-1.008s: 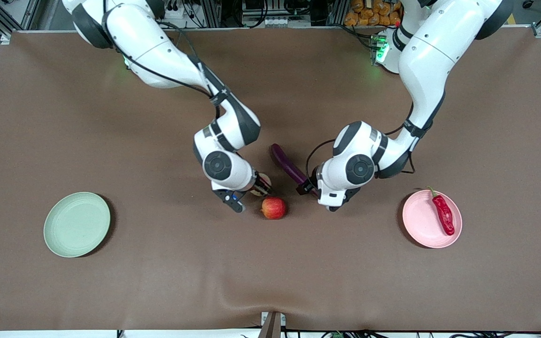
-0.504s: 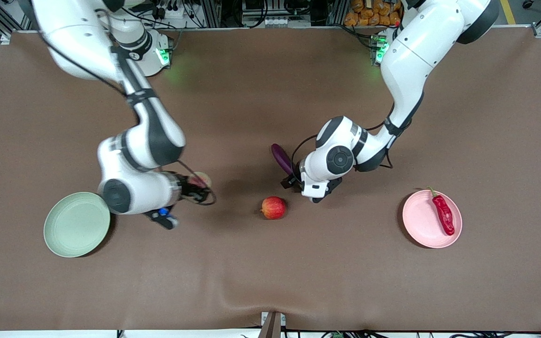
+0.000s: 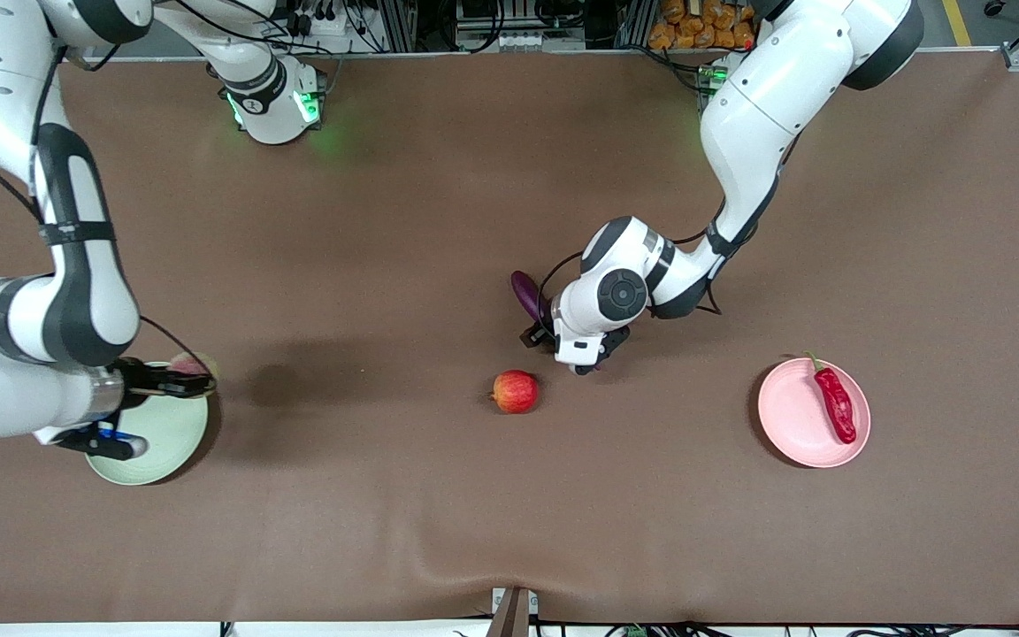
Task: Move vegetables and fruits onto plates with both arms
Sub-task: 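Carry the eggplant to the pink plate while the right gripper carries the peach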
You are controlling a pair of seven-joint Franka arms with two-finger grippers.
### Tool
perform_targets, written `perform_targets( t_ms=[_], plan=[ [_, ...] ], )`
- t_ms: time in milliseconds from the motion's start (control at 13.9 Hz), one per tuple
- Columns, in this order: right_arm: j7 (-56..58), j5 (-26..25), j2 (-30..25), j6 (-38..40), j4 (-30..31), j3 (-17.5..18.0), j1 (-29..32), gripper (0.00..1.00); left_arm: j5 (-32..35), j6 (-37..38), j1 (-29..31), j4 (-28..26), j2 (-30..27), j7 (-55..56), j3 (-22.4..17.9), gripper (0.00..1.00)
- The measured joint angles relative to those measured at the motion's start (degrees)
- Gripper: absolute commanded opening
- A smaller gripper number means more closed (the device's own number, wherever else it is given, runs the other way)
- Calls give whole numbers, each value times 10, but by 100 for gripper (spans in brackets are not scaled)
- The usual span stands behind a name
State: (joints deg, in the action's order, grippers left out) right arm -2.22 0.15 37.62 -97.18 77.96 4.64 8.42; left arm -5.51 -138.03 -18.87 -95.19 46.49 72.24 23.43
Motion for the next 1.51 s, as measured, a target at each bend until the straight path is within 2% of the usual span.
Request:
perform_targets(
  t_ms=[216, 432, 576, 648, 720, 792, 936, 1223, 1367, 1511],
  plan=[
    [121, -29, 12, -74, 9, 0, 40, 0, 2, -2, -1, 2, -4, 0, -1, 0],
    [150, -34, 37, -112, 14, 0, 55, 0, 23, 6, 4, 7, -25, 0, -8, 0],
    [152, -35, 52, -125, 16, 0, 57, 0, 42, 50, 20, 11, -64, 0, -14, 0],
    [153, -35, 57, -126, 18, 0, 57, 6, 49, 83, 37, 13, -89, -2, -15, 0],
    [153, -35, 60, -126, 22, 0, 57, 40, 54, 117, 56, 15, -114, -13, -16, 0],
    [153, -35, 62, -127, 26, 0, 57, 99, 57, 150, 78, 15, -136, -34, -17, 0],
    [153, -35, 65, -128, 31, 0, 57, 100, 62, 197, 128, 13, -160, -99, -21, 0],
    [149, -34, 61, -99, 24, 5, 58, 100, 82, 208, 233, 1, -153, -232, -24, 0],
    [105, -34, 56, -58, 14, 16, 51, 100, 127, 208, 257, 1, -142, -256, -25, 0],
    [50, -16, 48, -22, 7, 30, 34, 100, 140, 207, 273, 4, -130, -283, -25, 0]
  ],
)
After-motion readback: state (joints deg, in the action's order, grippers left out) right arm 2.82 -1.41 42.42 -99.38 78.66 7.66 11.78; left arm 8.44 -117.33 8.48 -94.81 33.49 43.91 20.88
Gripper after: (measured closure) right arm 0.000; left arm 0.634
